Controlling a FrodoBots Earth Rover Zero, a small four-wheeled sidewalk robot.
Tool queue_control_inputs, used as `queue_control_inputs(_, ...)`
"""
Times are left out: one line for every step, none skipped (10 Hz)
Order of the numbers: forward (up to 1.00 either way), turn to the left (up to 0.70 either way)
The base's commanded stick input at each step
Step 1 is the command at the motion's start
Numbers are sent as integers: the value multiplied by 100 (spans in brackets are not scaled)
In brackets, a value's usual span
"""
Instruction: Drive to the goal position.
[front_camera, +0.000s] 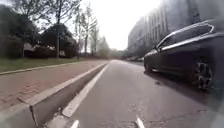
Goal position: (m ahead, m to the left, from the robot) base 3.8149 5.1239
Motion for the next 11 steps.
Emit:
queue_control_inputs(0, 0)
queue_control_inputs(0, 1)
queue_control_inputs(0, 28)
queue_control_inputs(0, 45)
queue_control_inputs(17, 28)
queue_control_inputs(45, 0)
queue_control_inputs(45, 0)
queue_control_inputs(62, 0)
queue_control_inputs(70, 0)
queue_control_inputs(70, 0)
queue_control_inputs(70, 0)
